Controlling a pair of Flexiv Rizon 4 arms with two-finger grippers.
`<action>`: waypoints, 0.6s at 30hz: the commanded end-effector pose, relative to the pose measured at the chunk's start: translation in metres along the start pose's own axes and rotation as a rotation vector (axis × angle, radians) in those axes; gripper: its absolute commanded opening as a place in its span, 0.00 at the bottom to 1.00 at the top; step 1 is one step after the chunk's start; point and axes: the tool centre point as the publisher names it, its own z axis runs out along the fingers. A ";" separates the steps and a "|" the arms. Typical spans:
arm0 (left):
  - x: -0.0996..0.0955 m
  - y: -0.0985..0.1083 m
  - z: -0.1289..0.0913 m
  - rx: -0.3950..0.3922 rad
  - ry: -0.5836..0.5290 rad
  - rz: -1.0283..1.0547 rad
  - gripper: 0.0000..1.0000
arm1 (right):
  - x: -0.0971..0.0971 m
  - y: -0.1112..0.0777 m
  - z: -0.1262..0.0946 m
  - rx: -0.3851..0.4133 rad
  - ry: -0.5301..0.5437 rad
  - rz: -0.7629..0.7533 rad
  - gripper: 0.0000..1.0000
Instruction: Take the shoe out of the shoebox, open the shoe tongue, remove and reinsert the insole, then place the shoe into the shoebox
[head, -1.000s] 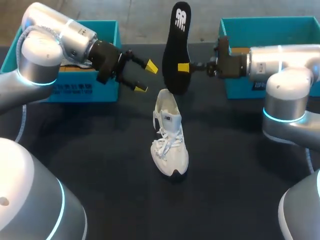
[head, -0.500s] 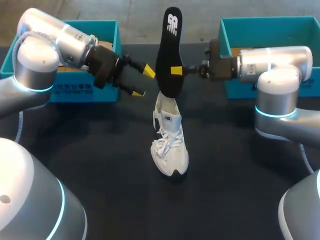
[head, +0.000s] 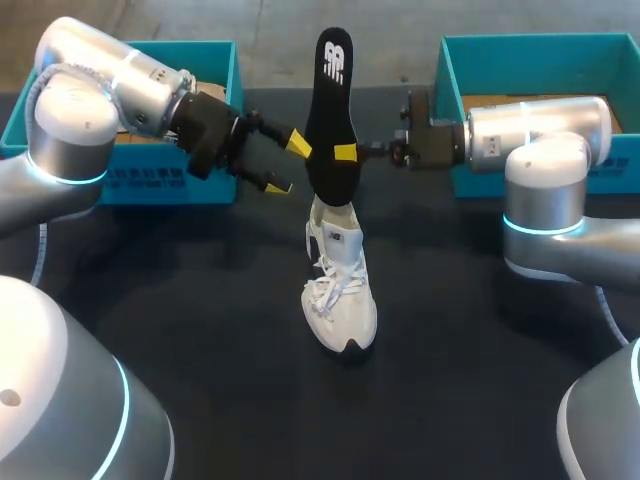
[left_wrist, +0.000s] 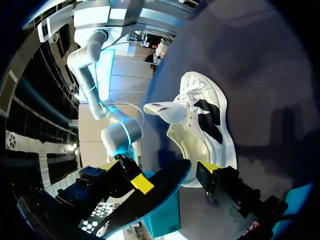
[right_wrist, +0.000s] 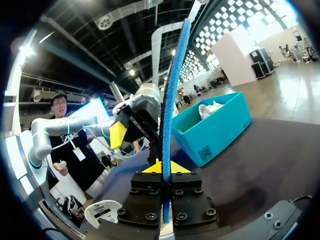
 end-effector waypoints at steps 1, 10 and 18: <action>0.003 -0.001 -0.001 0.000 -0.007 -0.004 1.00 | 0.001 -0.004 0.001 -0.003 -0.006 -0.001 0.00; 0.000 -0.005 -0.006 -0.010 -0.013 0.001 1.00 | 0.005 -0.007 0.003 -0.005 -0.018 -0.031 0.00; 0.000 -0.008 0.000 0.007 -0.006 0.006 1.00 | 0.002 -0.014 0.010 0.009 -0.010 -0.043 0.00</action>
